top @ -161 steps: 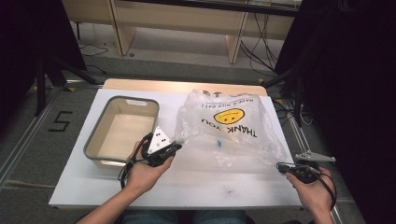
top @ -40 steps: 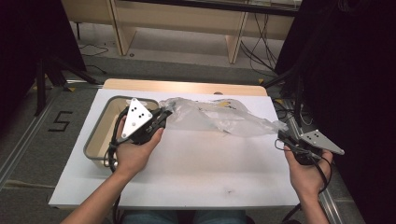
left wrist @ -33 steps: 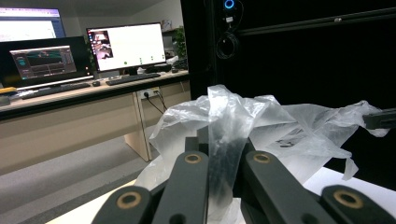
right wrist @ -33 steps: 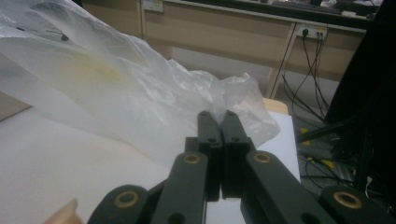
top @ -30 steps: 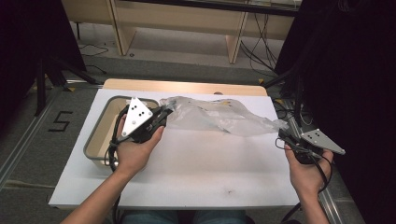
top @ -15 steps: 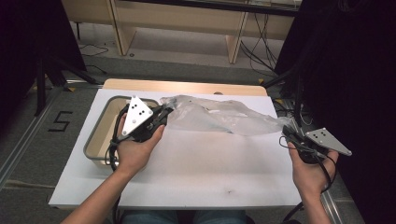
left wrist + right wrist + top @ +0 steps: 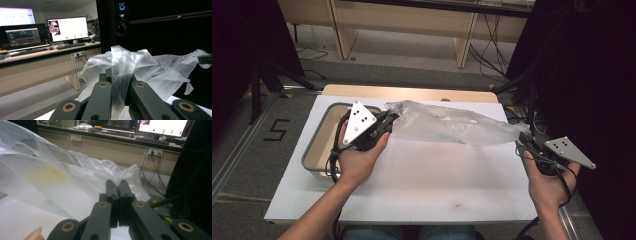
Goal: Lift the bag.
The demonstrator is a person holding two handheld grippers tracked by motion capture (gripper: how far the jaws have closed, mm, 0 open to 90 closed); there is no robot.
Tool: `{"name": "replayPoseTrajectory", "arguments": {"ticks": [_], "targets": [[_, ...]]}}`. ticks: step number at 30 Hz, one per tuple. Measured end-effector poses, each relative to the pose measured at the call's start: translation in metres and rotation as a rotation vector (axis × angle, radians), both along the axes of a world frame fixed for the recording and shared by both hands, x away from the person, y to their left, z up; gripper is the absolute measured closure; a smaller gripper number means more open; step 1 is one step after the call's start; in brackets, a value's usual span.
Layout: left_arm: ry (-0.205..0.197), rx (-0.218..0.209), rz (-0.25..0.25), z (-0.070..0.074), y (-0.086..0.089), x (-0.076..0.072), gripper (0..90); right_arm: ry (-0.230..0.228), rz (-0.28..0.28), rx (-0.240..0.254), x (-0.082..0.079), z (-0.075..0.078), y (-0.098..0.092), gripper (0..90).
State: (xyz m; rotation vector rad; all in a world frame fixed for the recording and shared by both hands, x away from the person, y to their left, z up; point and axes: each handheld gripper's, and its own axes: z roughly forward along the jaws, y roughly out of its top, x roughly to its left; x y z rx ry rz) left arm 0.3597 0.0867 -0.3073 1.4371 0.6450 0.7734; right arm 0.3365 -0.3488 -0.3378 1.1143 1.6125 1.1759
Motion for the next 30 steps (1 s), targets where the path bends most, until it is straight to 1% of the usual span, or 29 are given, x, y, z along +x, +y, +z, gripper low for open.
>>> {"name": "replayPoseTrajectory", "arguments": {"ticks": [2,4,10,18,30], "targets": [[-0.004,0.003,0.002,0.001,0.000,0.000,88.7,-0.006,-0.001,0.000,0.000,0.001,0.000,89.7],[-0.005,-0.009,0.002,0.002,0.000,0.000,88.7,-0.010,-0.002,-0.001,-0.001,0.001,-0.001,89.7],[-0.016,-0.014,0.000,0.005,0.000,-0.001,88.7,-0.021,-0.009,0.005,-0.003,0.004,-0.002,89.7],[-0.027,-0.026,-0.005,0.009,-0.002,-0.003,88.7,-0.049,-0.014,0.008,-0.006,0.009,-0.004,89.7],[-0.040,-0.039,-0.013,0.014,-0.004,-0.006,88.7,-0.067,-0.021,0.015,-0.008,0.014,-0.005,89.7]]}}
